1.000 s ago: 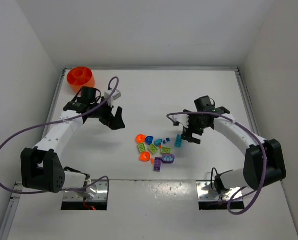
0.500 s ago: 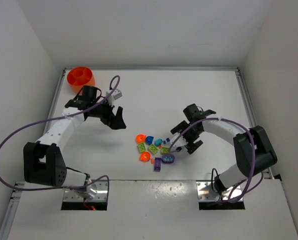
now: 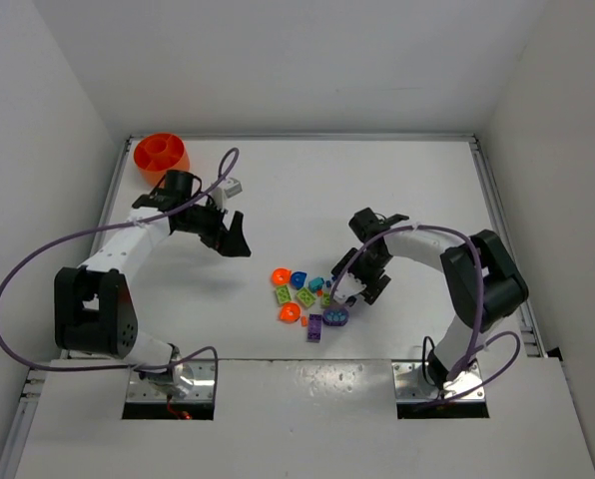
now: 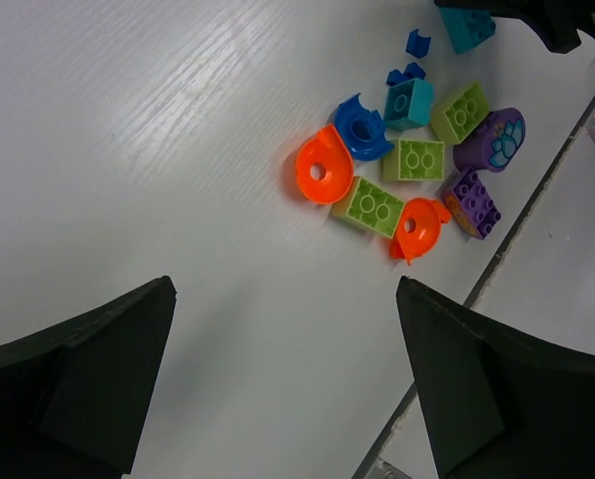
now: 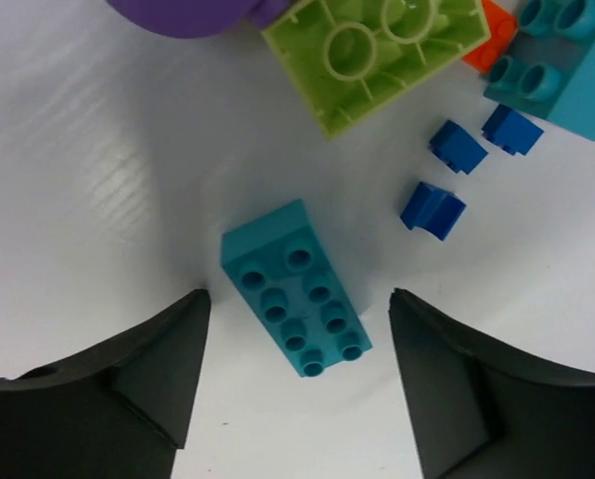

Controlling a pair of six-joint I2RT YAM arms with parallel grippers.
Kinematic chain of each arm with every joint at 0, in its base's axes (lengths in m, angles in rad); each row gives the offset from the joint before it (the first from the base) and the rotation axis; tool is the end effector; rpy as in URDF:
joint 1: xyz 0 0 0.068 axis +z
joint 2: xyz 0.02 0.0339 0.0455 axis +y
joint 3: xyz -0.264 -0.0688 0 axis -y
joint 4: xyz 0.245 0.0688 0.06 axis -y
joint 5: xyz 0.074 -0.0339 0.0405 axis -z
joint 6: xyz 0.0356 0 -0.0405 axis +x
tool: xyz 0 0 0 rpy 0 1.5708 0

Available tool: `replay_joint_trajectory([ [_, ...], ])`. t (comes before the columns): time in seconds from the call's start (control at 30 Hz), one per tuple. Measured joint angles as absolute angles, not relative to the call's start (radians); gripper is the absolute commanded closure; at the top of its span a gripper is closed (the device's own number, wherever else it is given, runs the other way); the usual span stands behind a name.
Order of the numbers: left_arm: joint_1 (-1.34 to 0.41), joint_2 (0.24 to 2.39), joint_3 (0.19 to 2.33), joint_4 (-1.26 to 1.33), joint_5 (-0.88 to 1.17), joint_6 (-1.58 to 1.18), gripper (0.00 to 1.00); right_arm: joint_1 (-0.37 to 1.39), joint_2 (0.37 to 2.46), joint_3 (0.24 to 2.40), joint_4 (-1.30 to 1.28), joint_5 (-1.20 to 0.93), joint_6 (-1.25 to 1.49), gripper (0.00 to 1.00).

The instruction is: Sort the legos into containers by color

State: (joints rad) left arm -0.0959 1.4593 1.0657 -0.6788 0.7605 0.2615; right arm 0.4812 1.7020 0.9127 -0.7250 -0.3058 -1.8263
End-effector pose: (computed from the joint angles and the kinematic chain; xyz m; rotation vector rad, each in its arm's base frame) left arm 0.2839 -0.0520 0.2497 0.6780 2.3571 -0.9206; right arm 0.2395 0.1371 0.1358 -2.6496 1.1601 0.2977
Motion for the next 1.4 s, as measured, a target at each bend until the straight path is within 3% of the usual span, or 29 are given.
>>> replay_joint_trajectory([
  [0.23, -0.087, 1.478, 1.079, -0.692, 0.781, 0.269, 0.00, 0.482, 1.756, 0.965, -0.746, -0.306, -1.815, 0.53],
  [0.4, -0.079, 1.479, 1.084, -0.694, 0.797, 0.276, 0.00, 0.480, 1.758, 0.966, -0.735, -0.302, -1.752, 0.88],
  [0.47, -0.076, 1.474, 1.084, -0.694, 0.801, 0.275, 0.00, 0.479, 1.737, 0.942, -0.699, -0.308, -1.677, 0.94],
  [0.6, -0.069, 1.423, 1.082, -0.694, 0.805, 0.256, 0.00, 0.480, 1.674, 0.891, -0.627, -0.380, -1.395, 0.98],
  [0.73, -0.057, 1.375, 1.085, -0.691, 0.865, 0.213, 0.00, 0.482, 1.563, 0.897, -0.522, -0.472, -0.944, 1.00],
  [1.0, -0.057, 1.420, 1.104, -0.682, 1.024, 0.099, 0.13, 0.513, 1.502, 1.025, -0.302, -0.560, -0.266, 1.00],
  [1.4, -0.067, 1.468, 1.088, -0.592, 1.110, -0.104, 0.26, 0.614, 1.588, 1.180, -0.225, -0.527, -0.036, 1.00],
])
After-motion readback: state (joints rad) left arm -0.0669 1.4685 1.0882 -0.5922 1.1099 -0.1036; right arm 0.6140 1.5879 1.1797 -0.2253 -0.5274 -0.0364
